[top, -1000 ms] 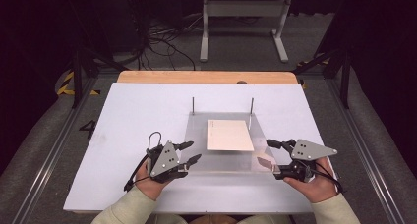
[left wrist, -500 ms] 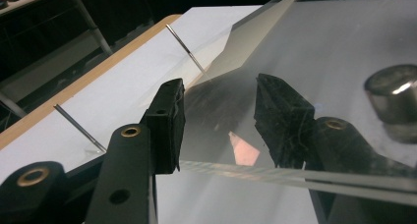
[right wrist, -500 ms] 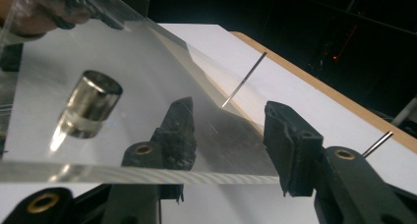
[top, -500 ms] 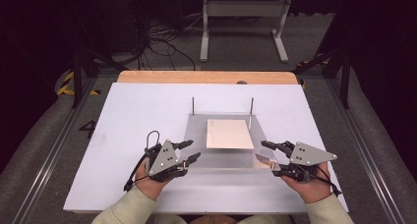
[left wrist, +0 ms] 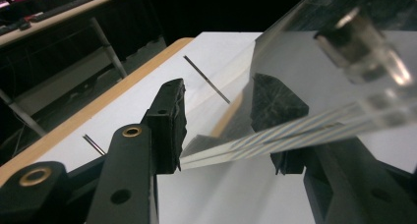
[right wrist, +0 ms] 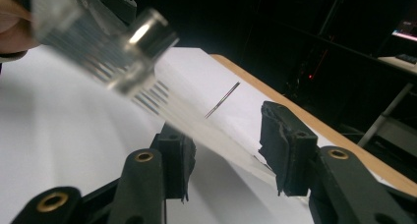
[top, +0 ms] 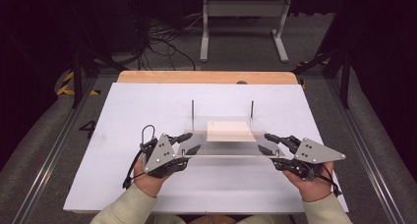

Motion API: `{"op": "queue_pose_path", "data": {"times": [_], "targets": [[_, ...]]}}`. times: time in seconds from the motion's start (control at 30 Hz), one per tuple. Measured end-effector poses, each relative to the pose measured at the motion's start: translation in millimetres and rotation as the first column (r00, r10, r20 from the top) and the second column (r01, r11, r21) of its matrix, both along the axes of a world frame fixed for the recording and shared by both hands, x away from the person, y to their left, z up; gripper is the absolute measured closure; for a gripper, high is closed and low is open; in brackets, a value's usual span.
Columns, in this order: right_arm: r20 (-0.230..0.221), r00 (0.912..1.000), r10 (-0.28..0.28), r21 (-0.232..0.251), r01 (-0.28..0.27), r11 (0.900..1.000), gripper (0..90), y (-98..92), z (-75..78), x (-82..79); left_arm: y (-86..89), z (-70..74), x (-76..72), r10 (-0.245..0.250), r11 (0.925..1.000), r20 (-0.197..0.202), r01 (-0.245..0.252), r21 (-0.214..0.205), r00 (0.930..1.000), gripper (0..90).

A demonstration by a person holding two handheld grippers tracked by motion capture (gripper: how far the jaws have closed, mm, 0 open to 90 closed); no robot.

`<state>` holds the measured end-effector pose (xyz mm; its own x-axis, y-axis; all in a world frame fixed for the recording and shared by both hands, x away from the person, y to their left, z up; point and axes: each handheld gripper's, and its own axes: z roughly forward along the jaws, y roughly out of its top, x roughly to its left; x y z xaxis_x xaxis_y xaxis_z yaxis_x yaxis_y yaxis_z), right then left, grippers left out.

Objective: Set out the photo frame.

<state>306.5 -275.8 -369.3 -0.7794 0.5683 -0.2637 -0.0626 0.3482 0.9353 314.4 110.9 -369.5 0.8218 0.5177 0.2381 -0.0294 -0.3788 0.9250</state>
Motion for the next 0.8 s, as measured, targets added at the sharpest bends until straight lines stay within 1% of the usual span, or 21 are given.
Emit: {"op": "queue_pose_path", "data": {"times": [0.03, 0.07, 0.23, 0.27, 0.3, 0.33, 0.37, 0.4, 0.47, 0.5, 0.53, 0.6, 0.67, 0.73, 0.8], "targets": [[0.009, 1.0000, -0.002, 0.002, 0.002, 1.0000, 56.4, 0.3, 1.7, -0.4, 0.3, 2.8, -0.6, 0.005, 1.0000, 0.008, -0.005, -0.001, 1.0000, 55.2], [0.016, 0.9998, -0.007, 0.007, 0.007, 1.0000, 56.6, 0.7, 4.0, -0.9, 0.3, 2.8, -0.6, 0.005, 1.0000, 0.008, -0.005, -0.001, 1.0000, 55.5], [0.069, 0.9972, -0.030, 0.024, 0.028, 0.9993, 57.4, 2.8, 15.3, -2.2, 2.4, 19.6, -1.3, 0.017, 0.9996, 0.053, -0.016, -0.025, 0.9984, 56.6], [0.084, 0.9959, -0.035, 0.031, 0.032, 0.9990, 57.7, 3.1, 17.8, -2.2, 2.4, 19.6, -1.3, 0.017, 0.9996, 0.053, -0.016, -0.025, 0.9984, 56.8], [0.099, 0.9943, -0.041, 0.041, 0.037, 0.9985, 57.8, 3.3, 21.0, -2.3, 2.6, 27.3, -1.1, 0.020, 0.9988, 0.069, -0.017, -0.046, 0.9974, 57.0], [0.110, 0.9928, -0.047, 0.048, 0.042, 0.9980, 57.8, 3.2, 23.6, -2.2, 2.7, 30.0, -0.9, 0.019, 0.9985, 0.071, -0.015, -0.053, 0.9973, 57.1], [0.110, 0.9928, -0.047, 0.048, 0.042, 0.9980, 57.8, 3.2, 23.6, -2.2, 2.7, 30.0, -0.9, 0.019, 0.9985, 0.071, -0.015, -0.053, 0.9973, 57.3], [0.122, 0.9907, -0.060, 0.063, 0.052, 0.9966, 57.8, 3.1, 29.4, -2.1, 2.5, 36.2, -1.0, 0.024, 0.9975, 0.079, -0.019, -0.068, 0.9965, 57.5], [0.126, 0.9900, -0.064, 0.072, 0.055, 0.9959, 58.0, 3.5, 35.0, -2.3, 1.7, 41.6, -3.0, 0.034, 0.9966, 0.100, -0.027, -0.077, 0.9944, 57.9], [0.134, 0.9887, -0.068, 0.076, 0.058, 0.9954, 58.2, 3.6, 38.0, -2.6, 1.7, 41.6, -3.0, 0.034, 0.9966, 0.100, -0.027, -0.077, 0.9944, 58.1], [0.143, 0.9873, -0.069, 0.086, 0.058, 0.9946, 58.5, 4.1, 41.1, -3.3, 2.3, 47.9, -5.1, 0.044, 0.9954, 0.120, -0.034, -0.090, 0.9918, 58.3], [0.158, 0.9849, -0.071, 0.098, 0.056, 0.9936, 59.1, 4.4, 45.7, -4.3, 4.6, 52.1, -5.2, 0.041, 0.9936, 0.120, -0.028, -0.110, 0.9919, 58.8], [0.153, 0.9860, -0.067, 0.112, 0.050, 0.9924, 59.6, 4.9, 49.4, -5.0, 6.4, 55.3, -5.0, 0.039, 0.9908, 0.108, -0.025, -0.133, 0.9933, 58.7], [0.149, 0.9866, -0.067, 0.123, 0.049, 0.9911, 59.8, 5.6, 52.5, -5.9, 7.7, 57.9, -5.0, 0.038, 0.9900, 0.105, -0.023, -0.139, 0.9938, 58.7], [0.144, 0.9870, -0.072, 0.123, 0.054, 0.9909, 59.8, 6.9, 54.9, -8.1, 9.3, 59.8, -6.2, 0.034, 0.9887, 0.094, -0.019, -0.149, 0.9950, 58.5]]}}
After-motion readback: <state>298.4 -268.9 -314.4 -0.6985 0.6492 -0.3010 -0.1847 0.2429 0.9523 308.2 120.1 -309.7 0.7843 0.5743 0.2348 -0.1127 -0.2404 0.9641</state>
